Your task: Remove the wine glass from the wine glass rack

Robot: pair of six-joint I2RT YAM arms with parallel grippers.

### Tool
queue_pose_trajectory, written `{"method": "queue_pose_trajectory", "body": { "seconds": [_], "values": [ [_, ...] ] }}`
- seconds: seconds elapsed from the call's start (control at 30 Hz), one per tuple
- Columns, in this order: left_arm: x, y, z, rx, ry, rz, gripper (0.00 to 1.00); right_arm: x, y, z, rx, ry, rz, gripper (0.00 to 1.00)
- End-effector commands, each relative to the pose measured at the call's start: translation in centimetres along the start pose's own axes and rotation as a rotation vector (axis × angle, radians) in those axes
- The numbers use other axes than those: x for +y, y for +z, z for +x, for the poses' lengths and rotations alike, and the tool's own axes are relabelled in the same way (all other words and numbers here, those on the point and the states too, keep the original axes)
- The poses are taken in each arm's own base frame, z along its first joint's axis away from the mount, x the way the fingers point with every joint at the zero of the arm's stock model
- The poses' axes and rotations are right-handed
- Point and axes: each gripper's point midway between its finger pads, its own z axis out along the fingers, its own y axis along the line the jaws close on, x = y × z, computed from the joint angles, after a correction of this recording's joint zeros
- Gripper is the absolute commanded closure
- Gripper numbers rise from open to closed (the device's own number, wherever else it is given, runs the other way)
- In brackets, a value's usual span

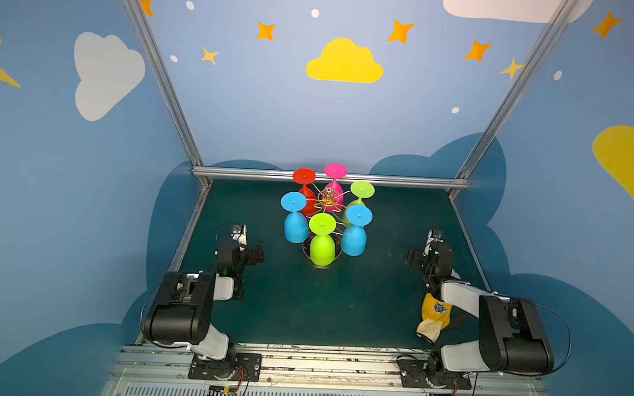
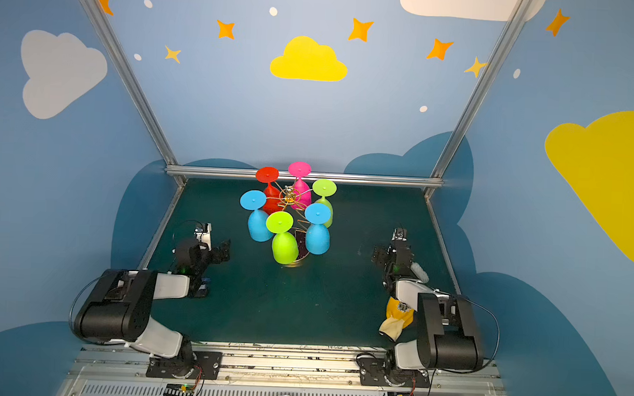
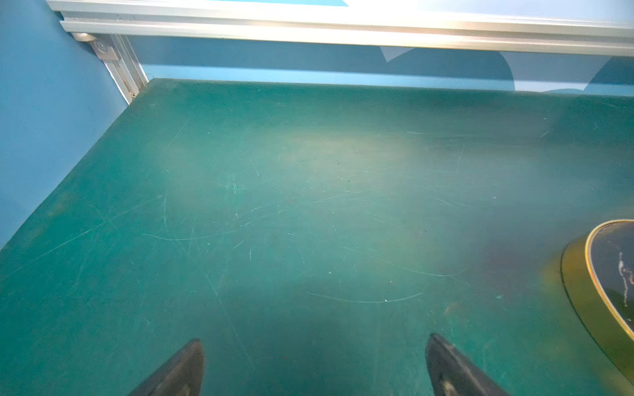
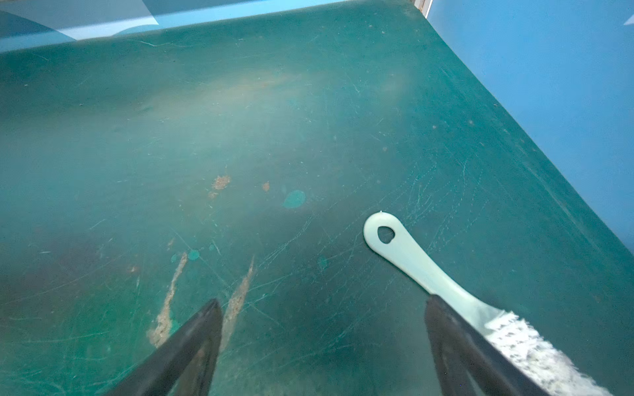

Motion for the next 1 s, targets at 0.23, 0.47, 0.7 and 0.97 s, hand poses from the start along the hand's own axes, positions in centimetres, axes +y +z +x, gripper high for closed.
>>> {"method": "queue_pose_trajectory", "body": {
  "seconds": [0.23,0.47,0.7,0.97],
  "values": [
    [-0.04,0.00,-1.29,-0.029,0.008,-0.002,0.00,0.16,0.23,-0.94,-0.014,0.004,-0.008,0.09],
    [-0.02,0.02,-1.32,-0.029,0.005,-0.001,0.01,0.16,0.22,-0.91,-0.013,0.004,-0.008,0.09],
    [0.00,0.03,-1.27,-0.027,0.005,-0.002,0.01,0.14,0.26,-0.85,-0.011,0.004,-0.008,0.09],
    [-0.14,-0.15,-1.69,-0.046,0.002,0.004,0.01,0.13,0.22,-0.92,-0.014,0.005,-0.008,0.08]
  ]
}}
